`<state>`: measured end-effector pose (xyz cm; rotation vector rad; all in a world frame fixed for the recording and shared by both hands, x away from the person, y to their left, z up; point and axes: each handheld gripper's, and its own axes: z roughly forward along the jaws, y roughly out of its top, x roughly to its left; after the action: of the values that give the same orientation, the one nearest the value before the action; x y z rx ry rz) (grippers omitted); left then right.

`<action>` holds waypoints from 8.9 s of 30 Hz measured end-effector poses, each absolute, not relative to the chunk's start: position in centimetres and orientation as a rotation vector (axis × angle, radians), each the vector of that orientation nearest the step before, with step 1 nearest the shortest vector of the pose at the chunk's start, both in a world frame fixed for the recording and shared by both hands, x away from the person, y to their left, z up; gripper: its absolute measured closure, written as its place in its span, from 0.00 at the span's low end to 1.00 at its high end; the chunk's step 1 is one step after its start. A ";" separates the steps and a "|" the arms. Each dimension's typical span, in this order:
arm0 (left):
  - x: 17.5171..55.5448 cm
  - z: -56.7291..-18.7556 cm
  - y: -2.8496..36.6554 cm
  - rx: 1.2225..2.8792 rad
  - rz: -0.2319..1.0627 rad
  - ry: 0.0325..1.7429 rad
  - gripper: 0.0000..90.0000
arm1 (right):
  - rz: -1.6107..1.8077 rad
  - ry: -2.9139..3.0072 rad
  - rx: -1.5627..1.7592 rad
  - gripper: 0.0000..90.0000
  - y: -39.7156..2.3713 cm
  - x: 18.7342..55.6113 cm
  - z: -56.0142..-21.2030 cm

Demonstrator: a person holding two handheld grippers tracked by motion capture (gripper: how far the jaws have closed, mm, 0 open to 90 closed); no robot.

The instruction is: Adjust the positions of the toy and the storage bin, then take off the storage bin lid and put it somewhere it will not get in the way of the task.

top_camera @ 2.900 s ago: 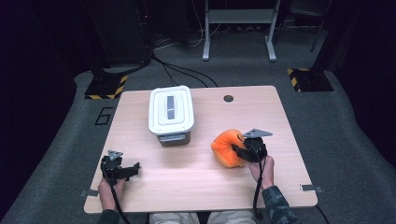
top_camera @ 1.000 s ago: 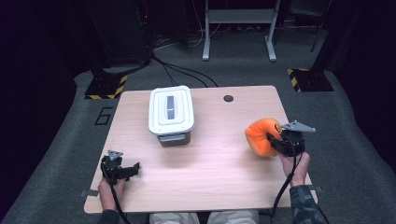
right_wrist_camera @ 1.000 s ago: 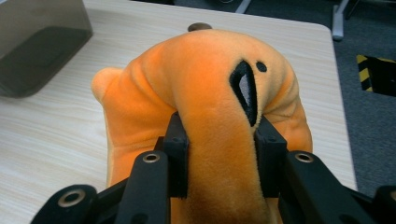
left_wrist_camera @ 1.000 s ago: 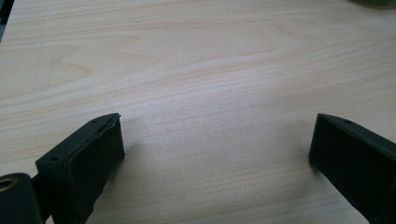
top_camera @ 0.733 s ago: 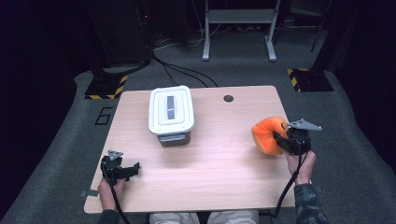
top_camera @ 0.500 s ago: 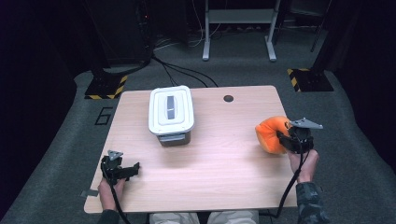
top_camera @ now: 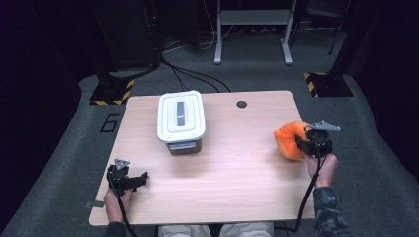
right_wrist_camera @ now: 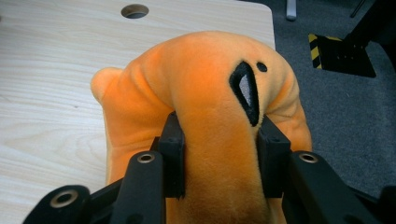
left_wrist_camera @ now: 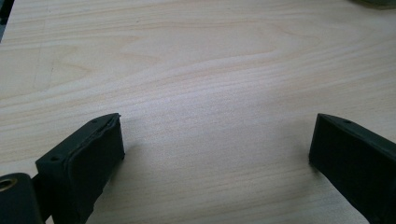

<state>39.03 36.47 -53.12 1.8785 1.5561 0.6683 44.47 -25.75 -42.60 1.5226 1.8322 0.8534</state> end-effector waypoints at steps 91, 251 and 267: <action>39.5 -48.5 37.2 1.797 0.646 1.604 0.04 | 0.934 2.224 1.301 0.00 -15.9 39.1 -52.9; 52.5 -39.1 20.5 2.070 0.550 1.112 0.74 | 0.953 2.224 1.292 0.04 -16.2 39.1 -52.9; 51.8 -38.9 19.9 2.097 0.488 1.056 0.74 | 0.952 2.225 1.290 0.04 -16.2 39.1 -52.9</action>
<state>51.76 19.88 -38.95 2.0967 1.0563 0.4883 39.10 -16.18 -52.91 1.2903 2.2249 0.9523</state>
